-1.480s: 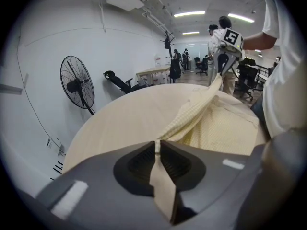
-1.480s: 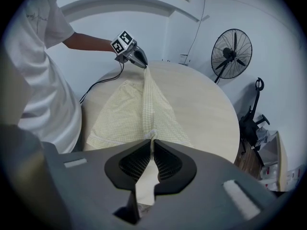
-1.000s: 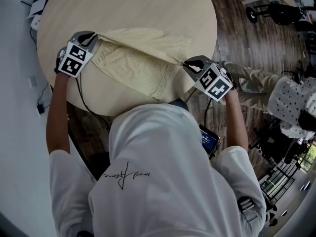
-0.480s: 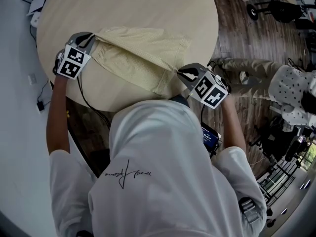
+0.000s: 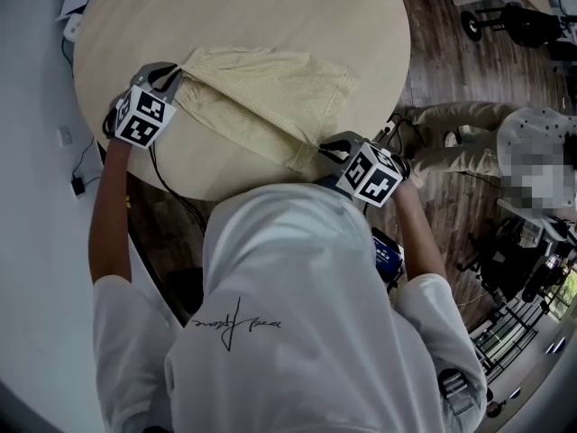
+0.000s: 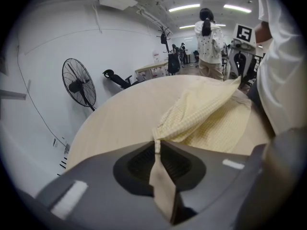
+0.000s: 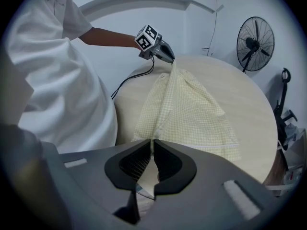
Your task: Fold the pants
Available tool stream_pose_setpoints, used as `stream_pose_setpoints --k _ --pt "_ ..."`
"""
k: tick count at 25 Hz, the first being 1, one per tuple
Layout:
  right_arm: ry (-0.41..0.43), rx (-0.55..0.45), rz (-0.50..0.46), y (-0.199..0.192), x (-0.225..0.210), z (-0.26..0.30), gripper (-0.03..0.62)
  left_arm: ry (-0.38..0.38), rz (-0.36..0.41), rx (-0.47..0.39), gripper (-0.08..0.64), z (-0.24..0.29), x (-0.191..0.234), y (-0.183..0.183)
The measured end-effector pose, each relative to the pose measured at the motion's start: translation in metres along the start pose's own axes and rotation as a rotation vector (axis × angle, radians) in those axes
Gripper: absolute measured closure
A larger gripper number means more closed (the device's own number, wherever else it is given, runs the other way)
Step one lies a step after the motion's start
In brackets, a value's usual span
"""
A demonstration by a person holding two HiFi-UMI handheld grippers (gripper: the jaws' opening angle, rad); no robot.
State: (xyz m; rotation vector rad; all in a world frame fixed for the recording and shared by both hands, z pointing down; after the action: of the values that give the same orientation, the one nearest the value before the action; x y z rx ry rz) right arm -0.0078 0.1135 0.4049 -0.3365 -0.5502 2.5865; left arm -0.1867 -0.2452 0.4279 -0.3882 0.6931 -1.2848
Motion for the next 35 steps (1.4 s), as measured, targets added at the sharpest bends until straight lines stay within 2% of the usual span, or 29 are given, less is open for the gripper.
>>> stream_pose_setpoints --k 14,20,25,32,35 --pt "0.134 0.037 -0.009 -0.011 0.028 0.054 0.568 -0.009 0.045 0.081 0.465 0.001 -0.017 -0.02" --pt "0.18 0.02 0.036 -0.013 0.036 0.063 0.568 -0.043 0.058 0.14 0.453 -0.003 -0.028 -0.037" --pt "0.287 -0.002 0.071 -0.017 0.042 0.054 0.557 -0.027 -0.013 0.117 0.448 -0.022 -0.036 -0.047" --pt "0.254 -0.031 0.057 -0.024 0.032 0.031 0.557 0.062 -0.123 0.038 0.449 -0.048 -0.068 -0.042" --pt "0.242 -0.064 0.031 -0.024 0.026 0.023 0.566 0.08 -0.143 0.022 0.459 -0.057 -0.085 -0.037"
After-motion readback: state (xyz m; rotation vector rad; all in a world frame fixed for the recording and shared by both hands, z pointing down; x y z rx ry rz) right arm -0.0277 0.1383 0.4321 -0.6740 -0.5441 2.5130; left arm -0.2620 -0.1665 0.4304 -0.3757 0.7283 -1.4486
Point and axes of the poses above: the fingertips, and each gripper's own axes: z forward along the fingers, x to its left, y out of its top, the point moved 9 cm from there along -z, backward along the fingers, and after that the axes turned 2 degrees about -x, right-handed, at the moved point
